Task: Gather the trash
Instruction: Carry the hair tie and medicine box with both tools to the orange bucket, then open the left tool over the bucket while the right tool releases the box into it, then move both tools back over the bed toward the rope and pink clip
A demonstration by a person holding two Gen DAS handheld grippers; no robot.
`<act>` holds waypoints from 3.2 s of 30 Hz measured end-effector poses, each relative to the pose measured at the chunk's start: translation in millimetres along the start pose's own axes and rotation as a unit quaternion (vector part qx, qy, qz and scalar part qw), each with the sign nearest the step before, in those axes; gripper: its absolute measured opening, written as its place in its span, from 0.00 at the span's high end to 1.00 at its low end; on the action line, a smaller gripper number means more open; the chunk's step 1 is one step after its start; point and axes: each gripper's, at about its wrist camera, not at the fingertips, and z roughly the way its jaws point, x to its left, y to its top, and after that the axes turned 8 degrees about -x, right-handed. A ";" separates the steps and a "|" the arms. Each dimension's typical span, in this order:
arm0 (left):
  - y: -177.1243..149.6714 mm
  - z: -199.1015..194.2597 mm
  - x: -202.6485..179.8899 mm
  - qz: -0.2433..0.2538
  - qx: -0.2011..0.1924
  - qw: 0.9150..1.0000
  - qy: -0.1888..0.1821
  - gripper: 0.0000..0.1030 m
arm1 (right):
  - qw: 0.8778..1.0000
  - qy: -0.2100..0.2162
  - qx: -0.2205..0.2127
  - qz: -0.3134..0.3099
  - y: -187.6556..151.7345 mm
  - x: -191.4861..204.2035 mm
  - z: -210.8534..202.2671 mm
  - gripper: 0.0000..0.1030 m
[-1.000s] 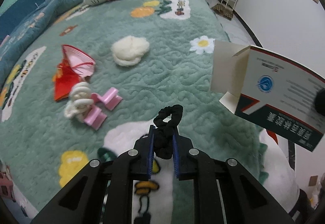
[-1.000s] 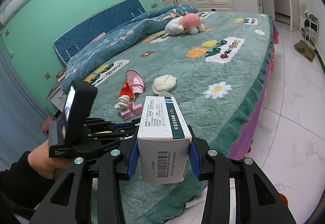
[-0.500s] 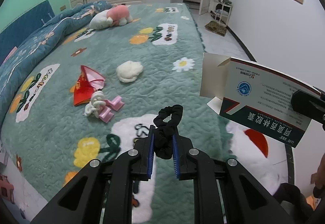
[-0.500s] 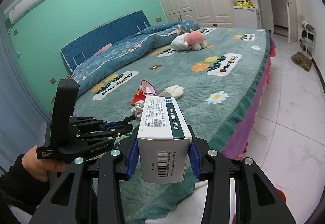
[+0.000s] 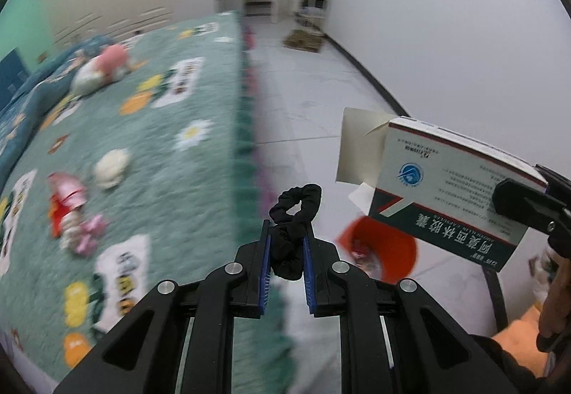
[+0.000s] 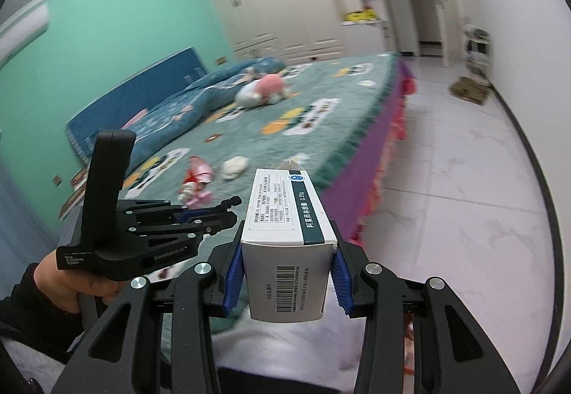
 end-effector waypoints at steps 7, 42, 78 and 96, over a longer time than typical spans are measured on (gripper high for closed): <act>14.1 41.3 -74.5 0.068 0.021 0.996 -0.060 0.84 | 0.996 -0.072 -0.007 0.054 -26.0 -67.8 -43.7 0.59; -10.1 210.5 -166.1 0.114 0.186 0.968 -0.127 0.82 | 0.959 -0.212 0.099 0.160 -117.9 -235.4 25.1 0.51; 10.5 116.2 -117.1 0.092 0.074 0.991 -0.065 0.28 | 0.984 -0.135 0.033 0.115 -56.0 -142.4 -6.8 0.51; -30.1 -18.7 25.8 -0.033 -0.011 0.995 0.091 0.17 | 0.999 0.029 0.041 -0.013 -9.8 31.9 53.6 0.44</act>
